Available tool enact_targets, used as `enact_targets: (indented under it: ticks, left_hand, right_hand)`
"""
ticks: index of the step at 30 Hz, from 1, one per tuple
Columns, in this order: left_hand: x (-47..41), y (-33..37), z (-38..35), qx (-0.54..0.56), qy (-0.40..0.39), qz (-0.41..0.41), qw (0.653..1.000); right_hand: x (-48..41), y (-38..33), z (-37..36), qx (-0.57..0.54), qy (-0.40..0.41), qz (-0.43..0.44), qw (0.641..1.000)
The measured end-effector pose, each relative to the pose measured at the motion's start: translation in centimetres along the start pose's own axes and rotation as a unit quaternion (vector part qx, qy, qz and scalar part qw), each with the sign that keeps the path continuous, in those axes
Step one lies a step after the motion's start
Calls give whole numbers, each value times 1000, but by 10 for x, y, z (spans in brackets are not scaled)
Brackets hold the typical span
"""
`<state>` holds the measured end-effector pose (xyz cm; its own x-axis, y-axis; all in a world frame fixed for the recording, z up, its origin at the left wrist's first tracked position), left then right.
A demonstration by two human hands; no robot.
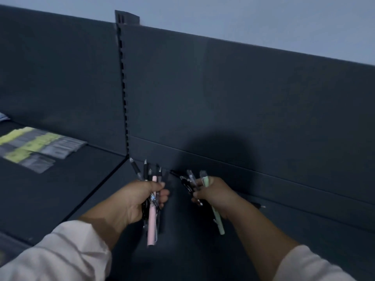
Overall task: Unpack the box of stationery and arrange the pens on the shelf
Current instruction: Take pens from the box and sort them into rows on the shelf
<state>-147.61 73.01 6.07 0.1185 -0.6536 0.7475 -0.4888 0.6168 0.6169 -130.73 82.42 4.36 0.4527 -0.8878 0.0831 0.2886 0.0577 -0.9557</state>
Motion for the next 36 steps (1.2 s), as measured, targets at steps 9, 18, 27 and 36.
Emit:
enact_targets:
  ticks: [9, 18, 27, 36]
  left_hand:
    - [3, 1, 35, 31, 1, 1, 1000]
    - [-7, -4, -10, -15, -60, 24, 998]
    - [-3, -11, -47, -46, -89, 40, 994]
    - [5, -13, -26, -147, -86, -11, 985]
  right_hand:
    - [-22, -25, -22, 409, -45, 141, 900]
    - [30, 13, 48, 495, -44, 111, 860]
    - [45, -18, 26, 143, 23, 183, 972]
    - [30, -31, -21, -114, 27, 16, 993]
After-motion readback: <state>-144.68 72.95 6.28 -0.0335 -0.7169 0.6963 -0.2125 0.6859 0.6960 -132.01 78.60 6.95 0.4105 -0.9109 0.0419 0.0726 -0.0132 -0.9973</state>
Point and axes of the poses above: each hand's wrist, its own x-axis away from the middle knuckle, its own z-axis out of the back of the hand, y = z × x, the point moved 2 cm from there along -x, towards the middle knuckle, and after that the axes turned 15 degrees about z, right-handed, at the moved point
